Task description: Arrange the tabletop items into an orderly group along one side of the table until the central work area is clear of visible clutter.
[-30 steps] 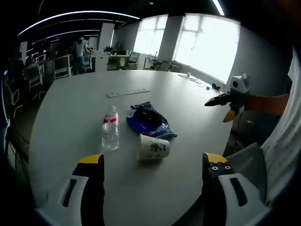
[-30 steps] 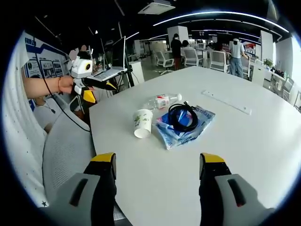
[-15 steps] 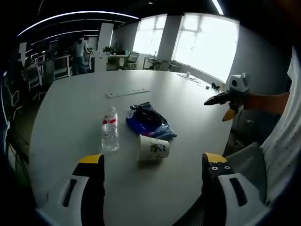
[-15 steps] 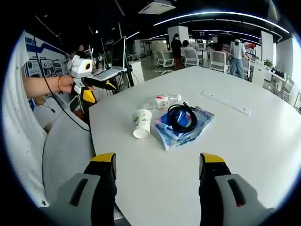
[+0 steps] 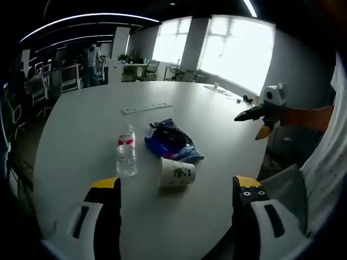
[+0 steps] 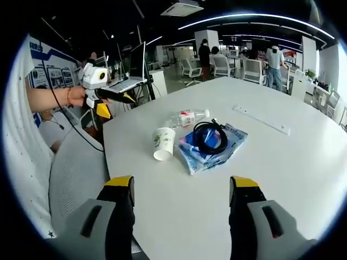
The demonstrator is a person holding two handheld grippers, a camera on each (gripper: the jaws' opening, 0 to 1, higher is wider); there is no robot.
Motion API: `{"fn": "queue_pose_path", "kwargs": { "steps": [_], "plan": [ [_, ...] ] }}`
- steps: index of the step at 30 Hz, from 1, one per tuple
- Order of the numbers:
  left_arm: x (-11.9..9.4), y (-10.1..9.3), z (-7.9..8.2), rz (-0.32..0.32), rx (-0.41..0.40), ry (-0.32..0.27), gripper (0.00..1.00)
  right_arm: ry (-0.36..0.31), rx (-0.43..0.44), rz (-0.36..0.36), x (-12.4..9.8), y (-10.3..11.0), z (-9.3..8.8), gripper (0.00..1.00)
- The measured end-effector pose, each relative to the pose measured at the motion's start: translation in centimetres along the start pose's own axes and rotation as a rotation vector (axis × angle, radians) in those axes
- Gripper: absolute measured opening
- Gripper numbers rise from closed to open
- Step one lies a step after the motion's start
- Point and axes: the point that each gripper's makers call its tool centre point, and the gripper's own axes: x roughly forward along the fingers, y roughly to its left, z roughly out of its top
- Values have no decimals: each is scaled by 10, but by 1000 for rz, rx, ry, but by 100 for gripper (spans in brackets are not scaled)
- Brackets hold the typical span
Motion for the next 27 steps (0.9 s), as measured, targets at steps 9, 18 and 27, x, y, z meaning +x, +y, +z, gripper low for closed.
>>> {"fn": "queue_pose_path", "kwargs": {
  "steps": [9, 18, 27],
  "plan": [
    [3, 2, 5, -5, 5, -2, 86, -2, -1, -1, 1, -4, 4, 70],
    [7, 4, 13, -12, 12, -8, 85, -4, -10, -2, 4, -9, 11, 68],
    [13, 4, 20, -23, 24, -9, 84, -5, -13, -2, 6, -13, 16, 68]
  ]
}}
